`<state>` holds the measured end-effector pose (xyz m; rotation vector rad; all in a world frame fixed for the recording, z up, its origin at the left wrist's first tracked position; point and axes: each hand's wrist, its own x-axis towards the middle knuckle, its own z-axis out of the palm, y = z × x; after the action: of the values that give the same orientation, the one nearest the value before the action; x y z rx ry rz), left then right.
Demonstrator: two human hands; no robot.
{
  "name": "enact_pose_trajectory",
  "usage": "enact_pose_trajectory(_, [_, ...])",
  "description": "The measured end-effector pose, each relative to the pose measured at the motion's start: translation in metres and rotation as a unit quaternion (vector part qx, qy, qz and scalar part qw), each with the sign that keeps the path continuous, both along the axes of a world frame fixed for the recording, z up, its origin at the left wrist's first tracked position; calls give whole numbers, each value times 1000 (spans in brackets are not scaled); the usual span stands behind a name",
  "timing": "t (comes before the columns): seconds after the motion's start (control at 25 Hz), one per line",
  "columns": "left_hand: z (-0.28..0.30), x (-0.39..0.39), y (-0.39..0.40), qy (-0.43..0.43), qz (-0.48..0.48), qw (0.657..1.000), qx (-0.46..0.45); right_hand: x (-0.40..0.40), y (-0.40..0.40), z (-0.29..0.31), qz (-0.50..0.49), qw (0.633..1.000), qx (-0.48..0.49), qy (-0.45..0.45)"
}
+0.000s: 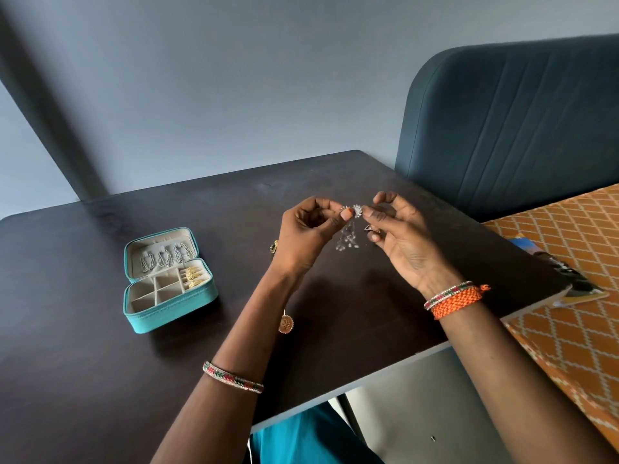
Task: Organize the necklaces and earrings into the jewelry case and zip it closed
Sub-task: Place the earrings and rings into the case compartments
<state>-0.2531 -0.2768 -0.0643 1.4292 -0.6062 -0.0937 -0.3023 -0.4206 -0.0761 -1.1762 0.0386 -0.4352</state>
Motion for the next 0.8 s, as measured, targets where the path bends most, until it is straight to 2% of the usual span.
enact_pose_trajectory(0.2, [-2, 2, -1, 5, 6, 1000, 3, 4, 7, -2, -4, 999, -27, 19])
enact_pose_trajectory(0.44, [-8, 8, 1, 17, 47, 999, 12, 2, 14, 1, -25, 991, -130, 12])
enact_pose_trajectory(0.8, [5, -26, 13, 127, 33, 991, 32, -25, 7, 14, -39, 977, -204, 48])
